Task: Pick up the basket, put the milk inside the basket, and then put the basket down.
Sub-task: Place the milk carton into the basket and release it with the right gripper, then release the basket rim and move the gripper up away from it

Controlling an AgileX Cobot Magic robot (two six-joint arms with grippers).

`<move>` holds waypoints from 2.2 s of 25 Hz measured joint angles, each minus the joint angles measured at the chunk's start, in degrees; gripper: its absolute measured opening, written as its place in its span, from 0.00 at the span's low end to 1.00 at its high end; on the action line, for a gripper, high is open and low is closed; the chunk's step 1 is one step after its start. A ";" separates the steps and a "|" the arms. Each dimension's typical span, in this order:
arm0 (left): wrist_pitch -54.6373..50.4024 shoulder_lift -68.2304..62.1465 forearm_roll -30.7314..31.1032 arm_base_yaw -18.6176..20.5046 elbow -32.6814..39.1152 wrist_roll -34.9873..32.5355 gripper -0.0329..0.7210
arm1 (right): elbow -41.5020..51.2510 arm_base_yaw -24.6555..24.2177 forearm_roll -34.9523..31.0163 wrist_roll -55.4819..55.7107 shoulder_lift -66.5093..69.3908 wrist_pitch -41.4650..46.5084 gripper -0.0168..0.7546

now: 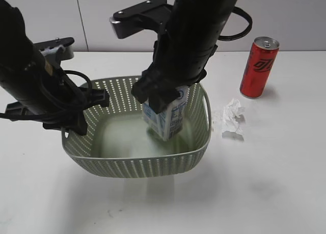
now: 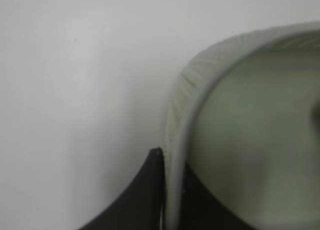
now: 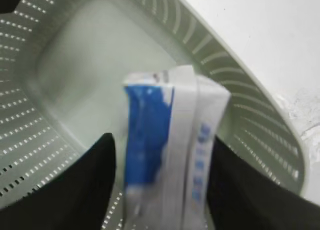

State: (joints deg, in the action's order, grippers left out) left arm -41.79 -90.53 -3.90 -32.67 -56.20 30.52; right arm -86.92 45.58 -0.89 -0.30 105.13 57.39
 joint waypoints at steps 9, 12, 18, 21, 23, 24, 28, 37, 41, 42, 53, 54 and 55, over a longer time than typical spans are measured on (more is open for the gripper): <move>-1.82 -0.59 -0.06 0.05 0.58 -0.05 0.04 | -0.21 0.05 0.06 -0.27 -2.89 1.11 0.85; -1.77 -0.59 -0.26 0.15 0.58 -0.05 0.04 | -0.21 -0.67 0.89 -0.26 -6.67 1.31 0.85; -1.99 -0.15 -0.45 0.15 0.58 -0.05 0.04 | 0.27 -10.70 1.38 -0.48 -11.21 3.22 0.85; -2.18 -0.15 -0.52 0.15 0.58 -0.05 0.04 | 3.07 -17.47 1.58 -1.33 -12.83 4.22 0.84; -2.23 -0.15 -0.52 0.15 0.58 -0.05 0.04 | 6.00 -21.97 0.89 -2.38 -14.56 4.22 0.84; -2.23 -0.15 -0.52 0.15 0.58 -0.05 0.04 | 7.43 -24.42 0.35 -2.91 -15.40 3.98 0.83; -2.23 -0.15 -0.52 0.15 0.58 -0.05 0.04 | 14.42 -32.35 -2.27 -4.60 -19.36 2.66 0.81; -1.95 -0.15 -0.63 3.98 0.58 -0.25 0.04 | 22.75 -34.51 -3.48 -5.06 -30.66 1.98 0.79; -3.32 -0.21 0.30 7.05 -2.42 -1.96 0.04 | 29.23 -34.51 -2.84 -5.17 -39.84 1.98 0.79; -3.76 -0.49 0.30 7.61 -4.02 -2.40 0.04 | 31.42 -34.51 -2.63 -5.17 -42.58 1.79 0.79; -9.44 -13.79 1.91 9.53 -23.17 -6.49 0.04 | 53.26 -34.51 -0.57 -2.34 -73.21 -3.29 0.79; -9.52 -15.08 1.91 9.57 -23.99 -6.71 0.04 | 54.43 -34.51 -0.30 -2.16 -75.64 -3.29 0.79; -9.52 -16.19 1.91 9.57 -24.68 -6.84 0.04 | 55.41 -34.51 -0.03 -2.02 -77.64 -3.29 0.79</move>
State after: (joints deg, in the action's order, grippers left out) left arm -51.31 -106.72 -1.99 -23.09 -80.87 23.68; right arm -31.51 11.07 -0.93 -2.33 27.49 54.10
